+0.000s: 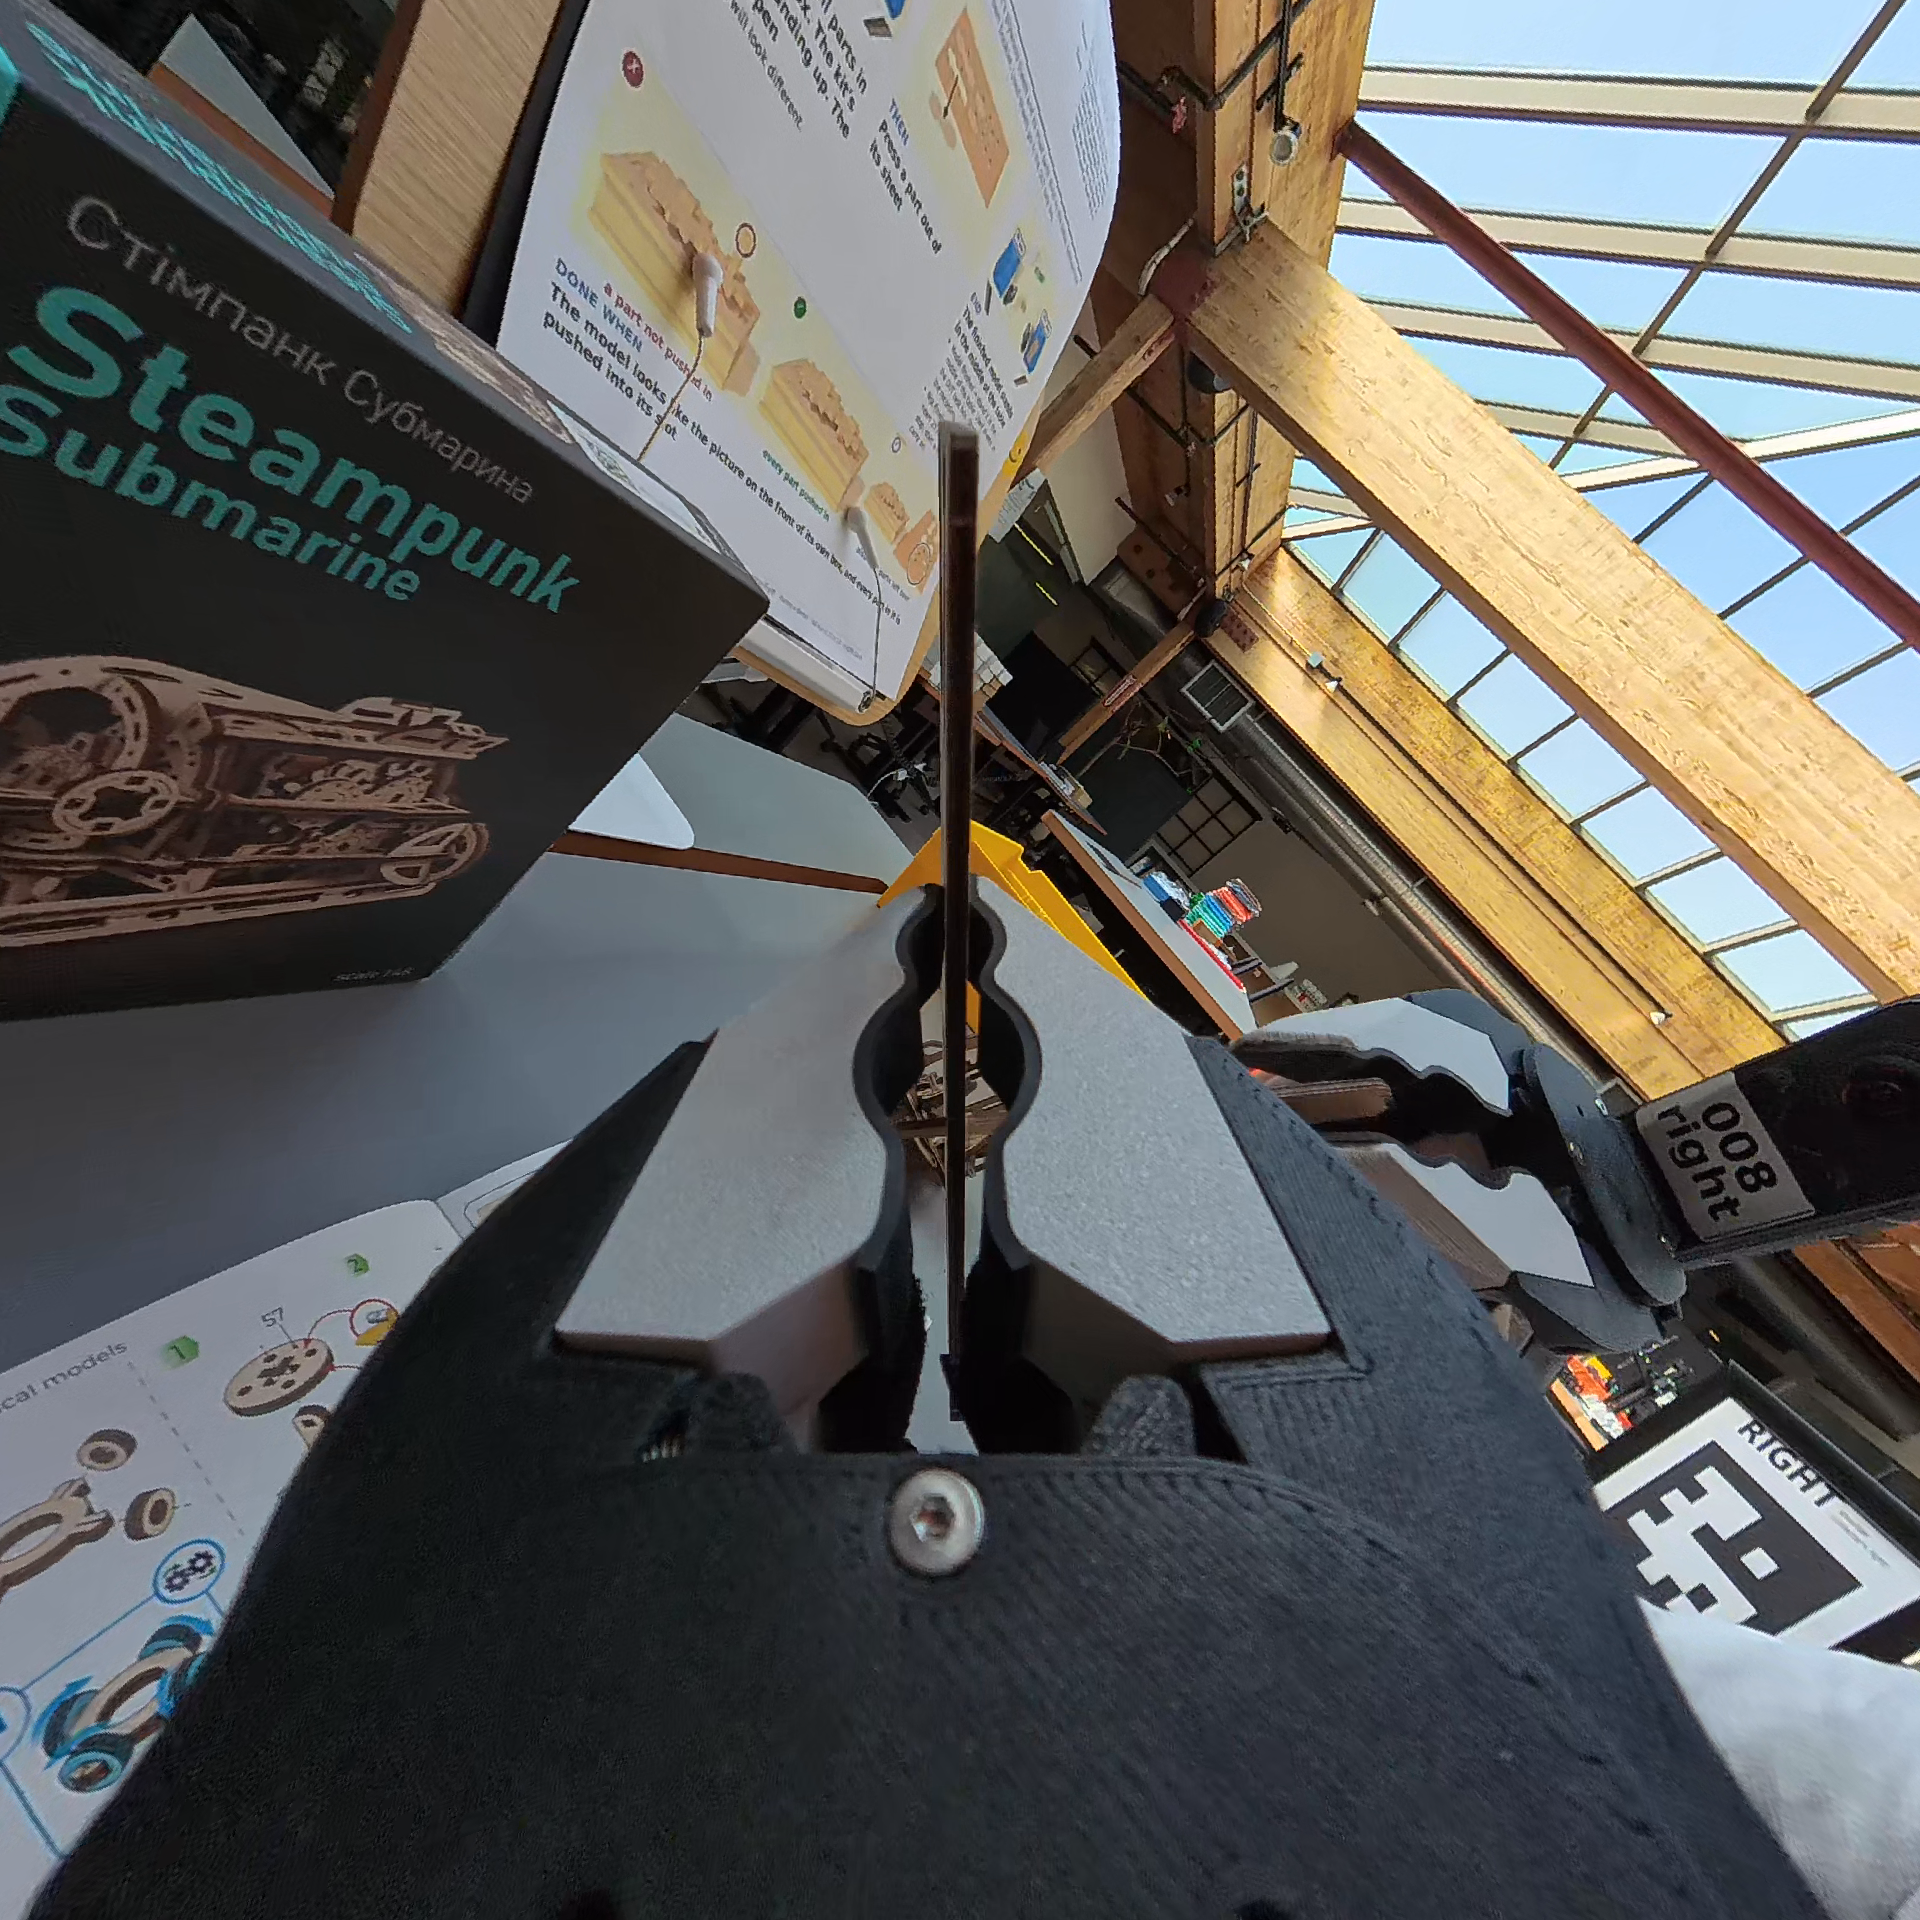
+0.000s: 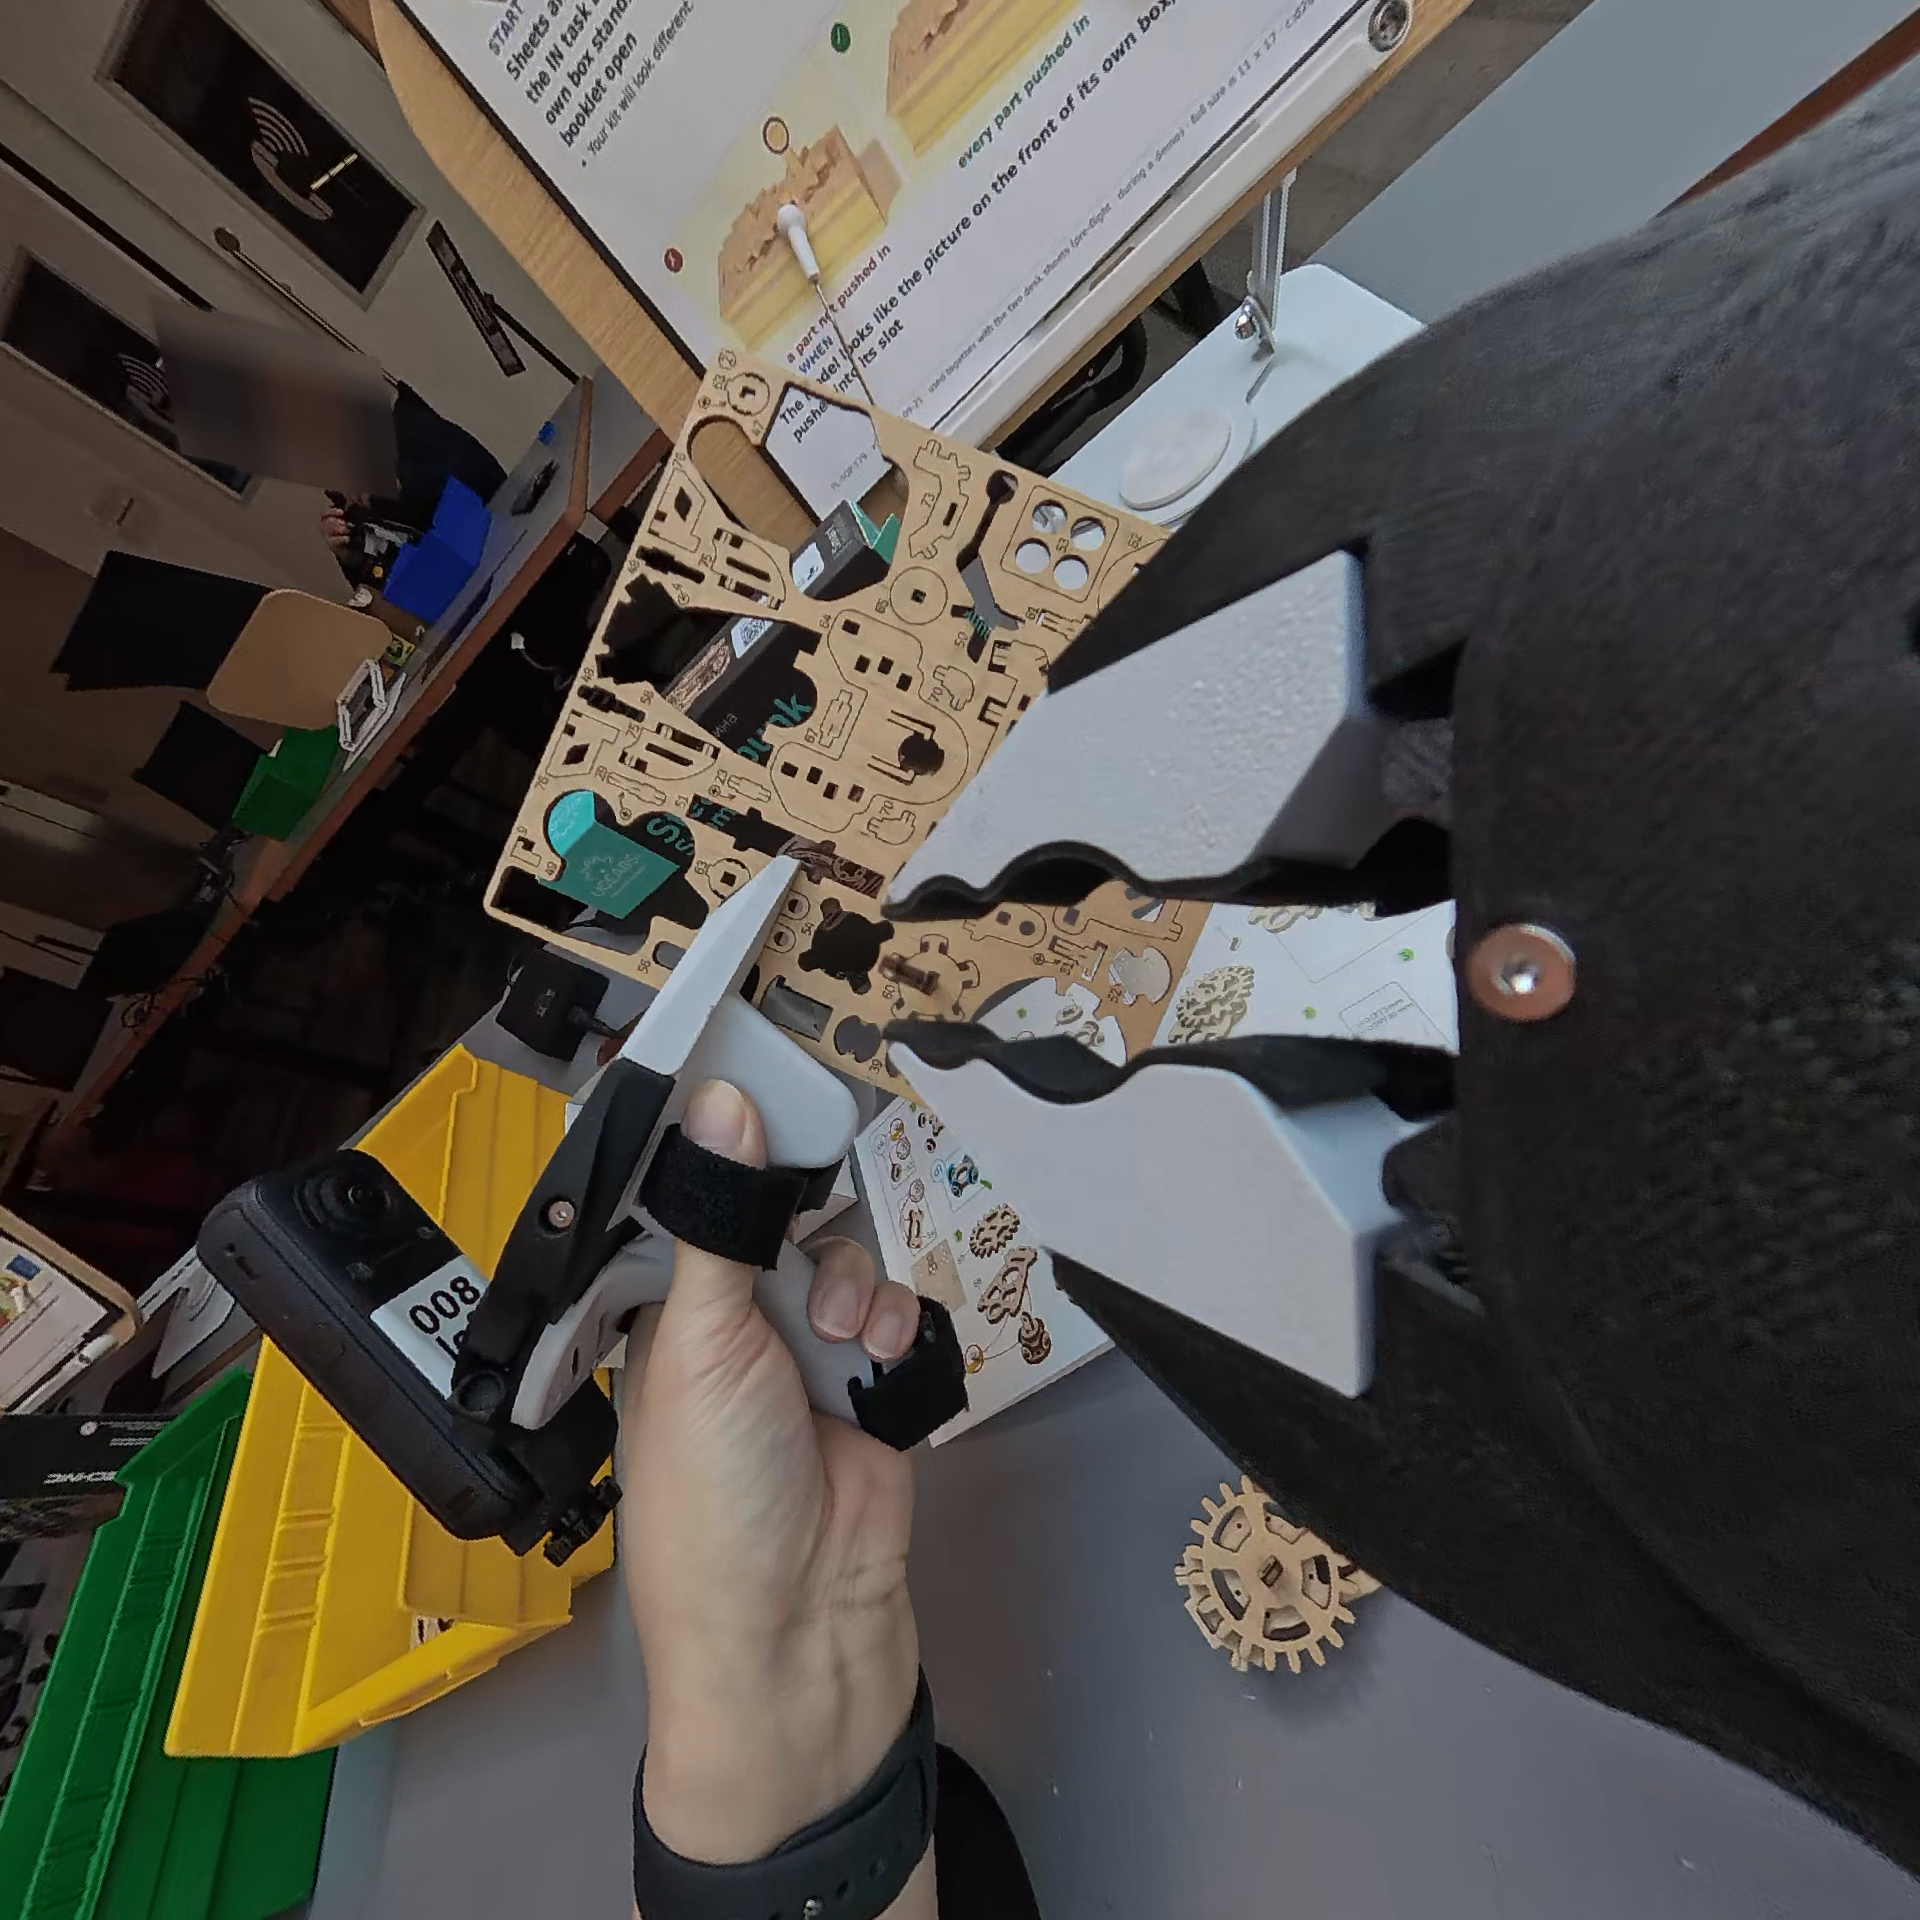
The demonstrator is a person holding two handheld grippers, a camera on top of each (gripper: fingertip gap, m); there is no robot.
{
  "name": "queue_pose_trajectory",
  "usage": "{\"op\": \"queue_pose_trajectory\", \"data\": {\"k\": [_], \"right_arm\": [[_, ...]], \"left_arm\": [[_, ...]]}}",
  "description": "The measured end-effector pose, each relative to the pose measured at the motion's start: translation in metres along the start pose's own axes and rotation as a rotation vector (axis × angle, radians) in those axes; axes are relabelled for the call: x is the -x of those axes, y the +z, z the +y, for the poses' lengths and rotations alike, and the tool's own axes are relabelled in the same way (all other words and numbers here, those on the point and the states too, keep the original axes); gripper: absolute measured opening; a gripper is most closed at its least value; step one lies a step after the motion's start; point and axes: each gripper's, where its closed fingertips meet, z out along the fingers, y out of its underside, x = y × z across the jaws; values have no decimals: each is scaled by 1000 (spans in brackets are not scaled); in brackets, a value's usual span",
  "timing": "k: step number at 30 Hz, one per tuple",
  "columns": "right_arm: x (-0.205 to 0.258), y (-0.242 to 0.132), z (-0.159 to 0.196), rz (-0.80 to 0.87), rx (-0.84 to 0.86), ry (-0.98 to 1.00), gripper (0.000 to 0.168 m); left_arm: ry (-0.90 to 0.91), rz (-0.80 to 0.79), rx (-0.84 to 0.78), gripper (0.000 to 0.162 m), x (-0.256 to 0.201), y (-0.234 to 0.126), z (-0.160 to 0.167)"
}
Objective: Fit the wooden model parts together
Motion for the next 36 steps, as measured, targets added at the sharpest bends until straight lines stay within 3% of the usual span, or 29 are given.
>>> {"op": "queue_pose_trajectory", "data": {"k": [1,8,14,19,27,36], "right_arm": [[2,1,1,-10,1,12,20],[0,1,0,10,-12,17,3],[-5,-6,0,-17,-13,15,2],[-16,-10,-1,-94,-105,216,2],[-8,-3,3,-67,-132,77,2],[-9,-1,5,-57,-119,90,2]], "left_arm": [[0,1,2,0,0,1,1],[-3,13,-5,0,-2,1,1],[61,51,-12,0,-14,2,0],[35,87,-30,0,-20,0,-5],[-20,81,-28,0,-10,-3,-10],[23,72,1,1,-10,-2,-7]]}}
